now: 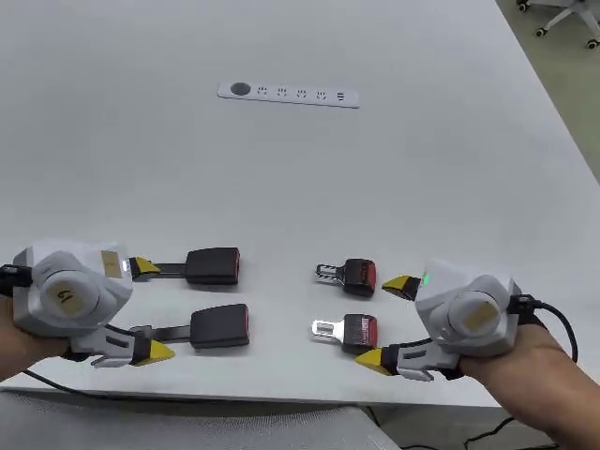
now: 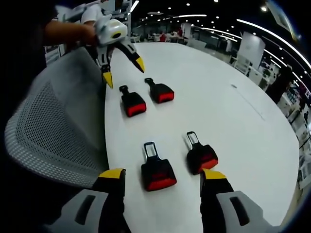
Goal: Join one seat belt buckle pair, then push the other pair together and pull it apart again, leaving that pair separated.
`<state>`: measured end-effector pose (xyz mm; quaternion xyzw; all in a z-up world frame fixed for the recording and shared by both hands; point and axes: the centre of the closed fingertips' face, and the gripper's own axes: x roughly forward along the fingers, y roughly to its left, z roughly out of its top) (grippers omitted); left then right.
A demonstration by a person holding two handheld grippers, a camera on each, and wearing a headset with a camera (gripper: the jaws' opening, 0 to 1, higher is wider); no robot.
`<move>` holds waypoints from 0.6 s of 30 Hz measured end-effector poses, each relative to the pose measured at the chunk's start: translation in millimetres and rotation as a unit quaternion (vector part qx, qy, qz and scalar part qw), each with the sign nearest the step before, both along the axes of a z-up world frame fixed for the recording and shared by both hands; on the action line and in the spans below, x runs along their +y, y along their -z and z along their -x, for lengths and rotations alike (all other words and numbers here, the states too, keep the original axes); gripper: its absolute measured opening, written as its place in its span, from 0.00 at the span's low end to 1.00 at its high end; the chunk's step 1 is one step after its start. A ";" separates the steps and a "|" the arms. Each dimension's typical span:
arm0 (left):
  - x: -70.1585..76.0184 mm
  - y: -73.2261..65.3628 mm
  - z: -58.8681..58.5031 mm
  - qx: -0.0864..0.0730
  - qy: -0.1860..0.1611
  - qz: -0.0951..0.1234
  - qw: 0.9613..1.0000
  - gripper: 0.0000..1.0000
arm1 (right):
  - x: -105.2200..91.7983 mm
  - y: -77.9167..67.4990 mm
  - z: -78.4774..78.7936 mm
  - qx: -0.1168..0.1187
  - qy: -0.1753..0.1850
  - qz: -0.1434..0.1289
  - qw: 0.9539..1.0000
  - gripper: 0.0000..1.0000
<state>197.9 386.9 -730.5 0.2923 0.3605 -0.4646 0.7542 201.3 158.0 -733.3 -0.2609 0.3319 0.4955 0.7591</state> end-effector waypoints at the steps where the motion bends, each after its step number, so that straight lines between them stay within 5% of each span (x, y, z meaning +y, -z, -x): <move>1: -0.1 2.0 -0.6 0.002 0.002 0.002 1.000 0.64 | 0.7 0.4 -0.7 0.001 -0.002 0.001 1.000 0.61; 18: -30.1 17.6 -1.9 0.015 0.031 -0.007 0.999 0.55 | -3.6 10.4 -0.1 0.006 -0.015 0.014 1.000 0.54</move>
